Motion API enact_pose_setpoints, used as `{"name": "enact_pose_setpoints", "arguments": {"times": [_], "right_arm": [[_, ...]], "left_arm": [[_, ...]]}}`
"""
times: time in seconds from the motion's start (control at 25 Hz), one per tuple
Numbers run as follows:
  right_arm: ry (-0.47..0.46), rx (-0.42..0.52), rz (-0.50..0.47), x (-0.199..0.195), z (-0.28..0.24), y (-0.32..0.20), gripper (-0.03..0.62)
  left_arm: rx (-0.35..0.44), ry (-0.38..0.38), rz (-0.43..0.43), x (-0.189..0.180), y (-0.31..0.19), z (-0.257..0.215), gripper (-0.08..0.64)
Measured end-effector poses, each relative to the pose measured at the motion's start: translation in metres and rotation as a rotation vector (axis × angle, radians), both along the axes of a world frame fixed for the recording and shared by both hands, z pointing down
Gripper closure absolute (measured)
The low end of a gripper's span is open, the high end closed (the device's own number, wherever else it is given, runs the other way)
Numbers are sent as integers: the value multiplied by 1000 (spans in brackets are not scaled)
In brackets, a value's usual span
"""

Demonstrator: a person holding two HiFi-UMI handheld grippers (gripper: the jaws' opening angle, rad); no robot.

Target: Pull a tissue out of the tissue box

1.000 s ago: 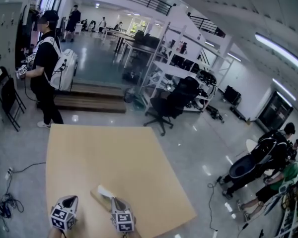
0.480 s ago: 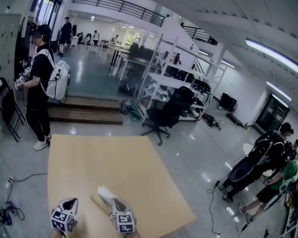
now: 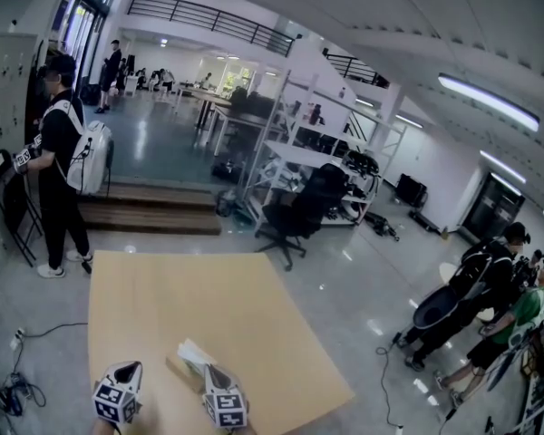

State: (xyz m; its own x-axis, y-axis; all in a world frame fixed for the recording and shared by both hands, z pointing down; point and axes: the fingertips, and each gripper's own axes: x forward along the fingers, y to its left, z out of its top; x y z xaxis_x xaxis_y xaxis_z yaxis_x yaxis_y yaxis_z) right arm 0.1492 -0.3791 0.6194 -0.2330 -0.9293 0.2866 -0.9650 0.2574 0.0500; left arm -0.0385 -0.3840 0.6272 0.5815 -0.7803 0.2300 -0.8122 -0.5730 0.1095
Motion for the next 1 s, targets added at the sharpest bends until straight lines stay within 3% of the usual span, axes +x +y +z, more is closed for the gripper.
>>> {"name": "enact_pose_setpoints", "arguments": {"times": [1.0], "right_arm": [[-22,58,61,-10,-28,106,586]], "left_arm": [[44,-9,59,-5,70,-27,552]]}}
